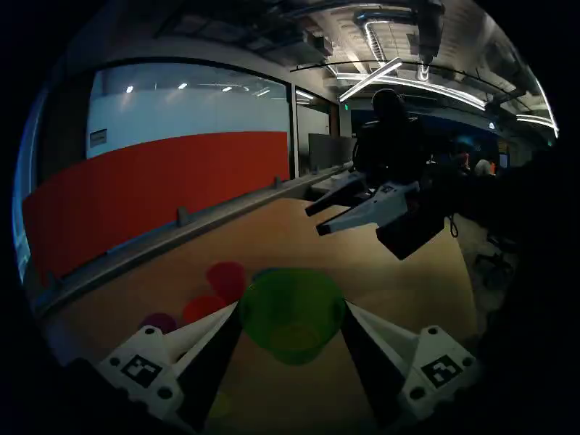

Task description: Pour water

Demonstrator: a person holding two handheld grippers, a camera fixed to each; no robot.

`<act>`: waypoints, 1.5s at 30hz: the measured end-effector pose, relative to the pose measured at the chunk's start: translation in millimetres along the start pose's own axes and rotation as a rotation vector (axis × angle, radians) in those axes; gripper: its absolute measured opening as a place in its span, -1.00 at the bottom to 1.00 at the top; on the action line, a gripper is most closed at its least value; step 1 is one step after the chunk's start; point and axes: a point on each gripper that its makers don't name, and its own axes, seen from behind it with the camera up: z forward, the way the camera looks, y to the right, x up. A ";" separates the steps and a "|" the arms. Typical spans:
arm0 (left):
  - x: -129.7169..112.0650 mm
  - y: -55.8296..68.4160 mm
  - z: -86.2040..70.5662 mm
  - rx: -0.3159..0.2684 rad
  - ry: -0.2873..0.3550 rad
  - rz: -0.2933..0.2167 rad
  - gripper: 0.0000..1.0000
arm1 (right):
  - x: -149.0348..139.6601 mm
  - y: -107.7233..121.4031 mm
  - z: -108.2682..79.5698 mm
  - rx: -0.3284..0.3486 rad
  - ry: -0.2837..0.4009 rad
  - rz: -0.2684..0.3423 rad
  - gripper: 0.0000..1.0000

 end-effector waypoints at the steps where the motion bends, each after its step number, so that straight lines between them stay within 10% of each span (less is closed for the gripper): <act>1: 4.0 -1.9 -2.6 0.005 0.009 -0.001 0.77 | 0.1 -0.2 0.3 0.000 0.000 0.000 0.99; 45: 85.2 -29.5 -59.1 0.098 0.265 -0.029 0.79 | -11.2 -11.1 29.8 0.042 -0.031 -0.011 0.99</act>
